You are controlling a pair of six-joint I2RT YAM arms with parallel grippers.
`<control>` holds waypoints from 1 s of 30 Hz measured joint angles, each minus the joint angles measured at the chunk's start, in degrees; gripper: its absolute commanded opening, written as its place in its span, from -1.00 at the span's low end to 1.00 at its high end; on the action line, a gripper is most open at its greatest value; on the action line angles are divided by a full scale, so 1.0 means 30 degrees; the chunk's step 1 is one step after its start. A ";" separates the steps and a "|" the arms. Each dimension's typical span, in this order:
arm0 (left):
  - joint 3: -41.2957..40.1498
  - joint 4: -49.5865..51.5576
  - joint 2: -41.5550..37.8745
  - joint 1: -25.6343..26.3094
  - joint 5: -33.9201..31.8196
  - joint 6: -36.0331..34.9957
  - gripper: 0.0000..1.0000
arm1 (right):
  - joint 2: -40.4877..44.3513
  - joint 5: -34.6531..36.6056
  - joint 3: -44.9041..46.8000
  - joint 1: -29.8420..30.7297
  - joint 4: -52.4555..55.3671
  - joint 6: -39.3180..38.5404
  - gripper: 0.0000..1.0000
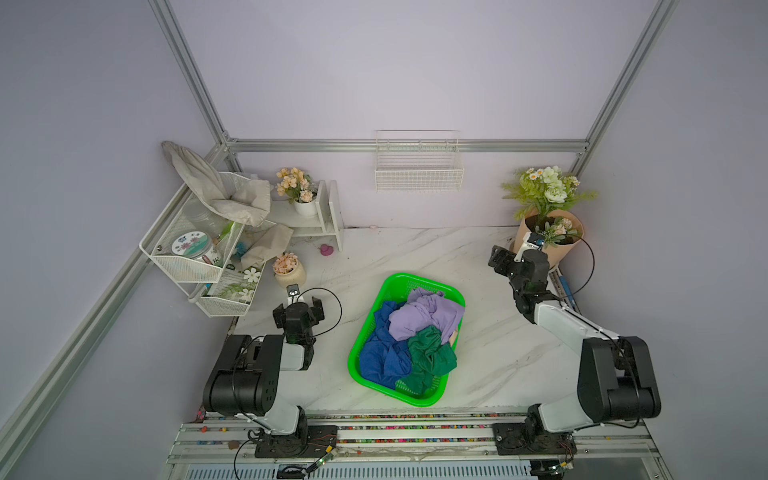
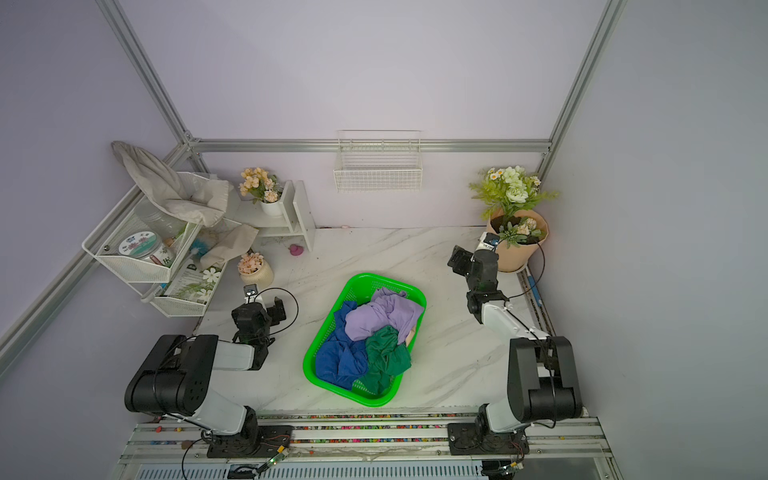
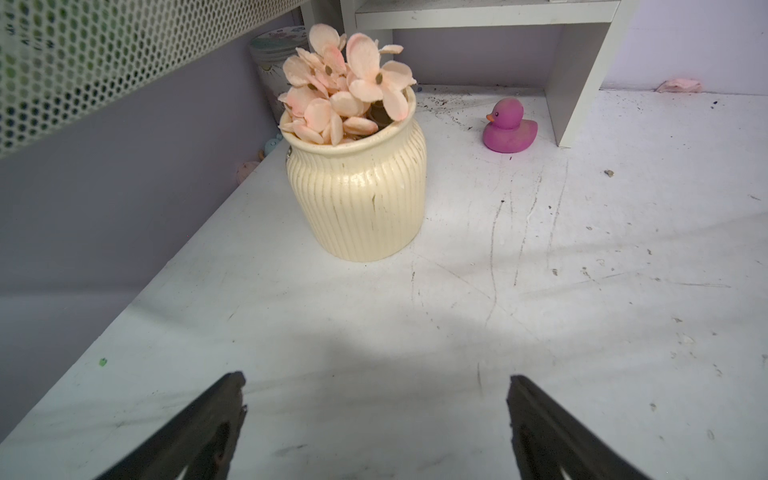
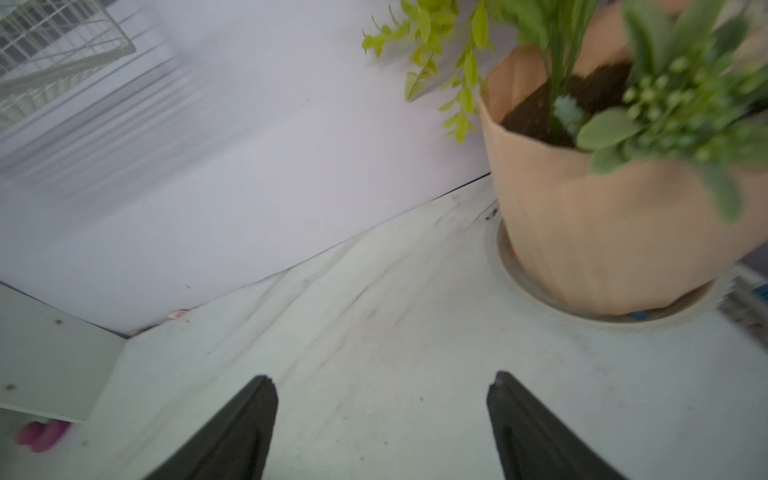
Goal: Fold and stack t-shirts
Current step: Pick up the T-shirt from the bin.
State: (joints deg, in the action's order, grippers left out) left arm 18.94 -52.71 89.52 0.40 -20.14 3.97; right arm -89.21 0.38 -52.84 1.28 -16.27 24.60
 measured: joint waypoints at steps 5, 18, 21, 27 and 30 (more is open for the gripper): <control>0.0969 0.2725 -0.0867 0.0597 -0.0590 -0.0481 0.88 | -0.2732 -0.1610 -0.2353 0.0073 0.5151 0.0933 0.74; 1.2356 1.7646 -0.4291 0.6448 0.1661 0.2127 0.64 | -0.1545 0.3133 -0.3053 0.0605 1.1220 0.0889 0.79; 1.2378 2.0145 -0.3563 0.8043 0.3126 0.3541 0.62 | -0.1508 0.3723 -0.2754 0.0743 1.2101 0.1231 0.79; 1.2713 2.4567 -0.2929 0.9726 0.5093 0.5034 0.71 | -0.1508 0.4830 -0.2550 0.1151 1.2917 0.1559 0.81; 1.3500 2.6002 -0.2929 1.0280 0.5982 0.5384 0.75 | -0.1515 0.5260 -0.2521 0.1348 1.3274 0.1632 0.82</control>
State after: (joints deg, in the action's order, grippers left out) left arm 59.44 25.30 80.73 31.24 -2.20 20.12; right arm -93.76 16.16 -60.40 5.32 23.55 29.50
